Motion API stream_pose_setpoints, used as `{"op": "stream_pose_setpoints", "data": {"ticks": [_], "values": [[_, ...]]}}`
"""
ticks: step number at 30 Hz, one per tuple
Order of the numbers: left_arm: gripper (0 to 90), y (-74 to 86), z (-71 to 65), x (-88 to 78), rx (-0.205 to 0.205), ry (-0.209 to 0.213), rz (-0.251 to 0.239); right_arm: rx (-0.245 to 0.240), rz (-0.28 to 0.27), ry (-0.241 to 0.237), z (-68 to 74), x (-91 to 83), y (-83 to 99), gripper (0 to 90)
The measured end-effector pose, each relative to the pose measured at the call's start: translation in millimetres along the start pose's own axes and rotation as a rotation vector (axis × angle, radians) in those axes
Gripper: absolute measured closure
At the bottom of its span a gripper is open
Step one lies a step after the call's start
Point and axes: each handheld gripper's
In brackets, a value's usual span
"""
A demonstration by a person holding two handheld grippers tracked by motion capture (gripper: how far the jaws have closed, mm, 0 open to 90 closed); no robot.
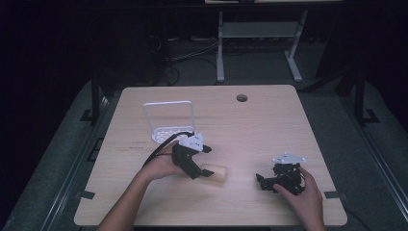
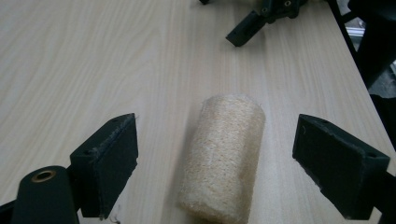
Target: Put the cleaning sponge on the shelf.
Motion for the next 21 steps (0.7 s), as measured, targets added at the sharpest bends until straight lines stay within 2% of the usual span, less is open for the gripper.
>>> {"op": "stream_pose_setpoints", "data": {"ticks": [6, 21], "values": [[13.9, -2.1, 0.6, 6.2, 0.011, 0.034, 0.012, 0.001, -0.001, 0.000, 0.1, 0.0, 0.0, 0.0], [14.1, 1.9, 2.0, 18.2, 0.018, 0.059, 0.064, -0.001, 0.000, 0.001, 0.0, 0.1, 0.0, 0.0]]}}
Point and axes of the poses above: each handheld gripper's, and its own axes: x roughly forward along the jaws, y roughly out of its underside, z roughly to its left, and after that the axes turned 3 degrees about y, right-handed
